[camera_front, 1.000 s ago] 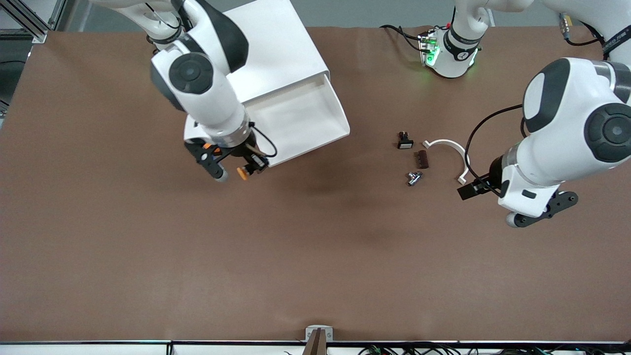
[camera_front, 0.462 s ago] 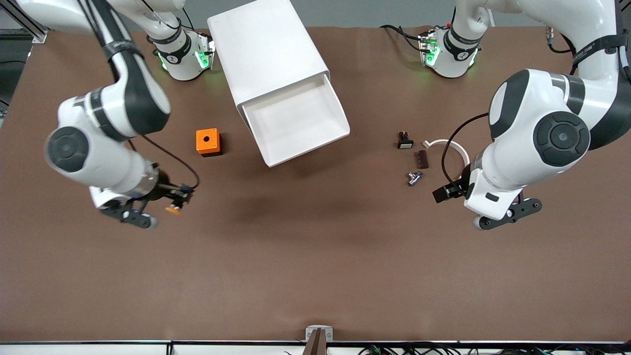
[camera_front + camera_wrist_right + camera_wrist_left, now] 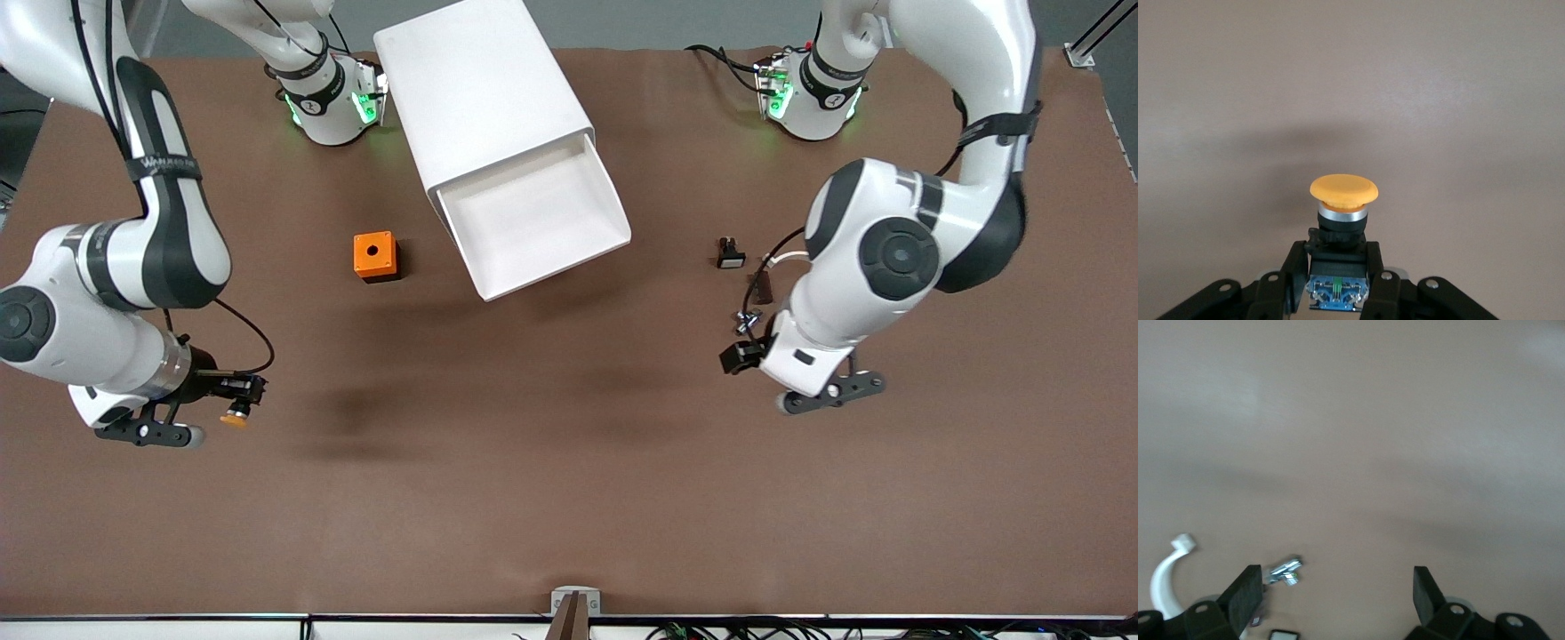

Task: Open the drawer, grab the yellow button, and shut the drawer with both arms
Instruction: 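Push the drawer shut with the left gripper while the right gripper holds the button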

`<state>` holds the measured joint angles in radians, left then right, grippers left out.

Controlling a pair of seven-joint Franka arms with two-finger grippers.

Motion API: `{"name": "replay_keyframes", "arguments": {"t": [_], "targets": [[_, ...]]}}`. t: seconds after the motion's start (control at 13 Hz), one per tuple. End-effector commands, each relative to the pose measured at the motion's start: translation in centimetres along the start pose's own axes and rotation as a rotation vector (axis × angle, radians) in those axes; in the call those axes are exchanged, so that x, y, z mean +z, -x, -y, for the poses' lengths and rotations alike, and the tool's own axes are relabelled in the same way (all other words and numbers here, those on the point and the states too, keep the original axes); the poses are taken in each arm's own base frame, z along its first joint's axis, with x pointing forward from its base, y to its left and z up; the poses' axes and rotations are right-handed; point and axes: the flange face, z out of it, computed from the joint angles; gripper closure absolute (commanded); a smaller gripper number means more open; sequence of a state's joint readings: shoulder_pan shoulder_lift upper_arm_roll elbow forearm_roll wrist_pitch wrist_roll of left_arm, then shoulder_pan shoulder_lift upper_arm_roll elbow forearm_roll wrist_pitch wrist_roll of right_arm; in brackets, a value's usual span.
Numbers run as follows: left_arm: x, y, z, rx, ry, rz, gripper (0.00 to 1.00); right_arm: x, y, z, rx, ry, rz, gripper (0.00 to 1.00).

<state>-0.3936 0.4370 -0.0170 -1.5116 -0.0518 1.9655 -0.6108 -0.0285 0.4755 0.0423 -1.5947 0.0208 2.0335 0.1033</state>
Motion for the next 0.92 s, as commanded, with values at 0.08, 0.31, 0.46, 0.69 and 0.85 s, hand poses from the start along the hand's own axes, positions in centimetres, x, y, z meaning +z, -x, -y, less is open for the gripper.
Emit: {"name": "replay_keyframes", "arguments": {"t": [0.08, 0.31, 0.46, 0.69, 0.85], "targets": [[3.3, 5.4, -6.9, -0.097, 0.058, 0.030, 0.00, 5.3, -1.2, -4.4, -0.124, -0.087, 0.032, 0.96], [7.2, 9.6, -11.4, -0.216, 0.017, 0.079, 0.00, 9.1, -1.5, -6.8, -0.179, -0.087, 0.062, 0.96], [7.5, 12.2, -13.4, -0.220, 0.020, 0.102, 0.00, 10.9, -1.6, -7.5, -0.198, -0.073, 0.059, 0.96], [9.1, 16.9, -16.8, -0.255, -0.009, 0.121, 0.00, 13.7, -1.7, -9.0, -0.231, -0.068, 0.066, 0.96], [9.9, 18.8, -18.1, -0.247, -0.018, 0.130, 0.00, 14.2, -1.7, -8.9, -0.225, -0.067, 0.067, 0.95]]}}
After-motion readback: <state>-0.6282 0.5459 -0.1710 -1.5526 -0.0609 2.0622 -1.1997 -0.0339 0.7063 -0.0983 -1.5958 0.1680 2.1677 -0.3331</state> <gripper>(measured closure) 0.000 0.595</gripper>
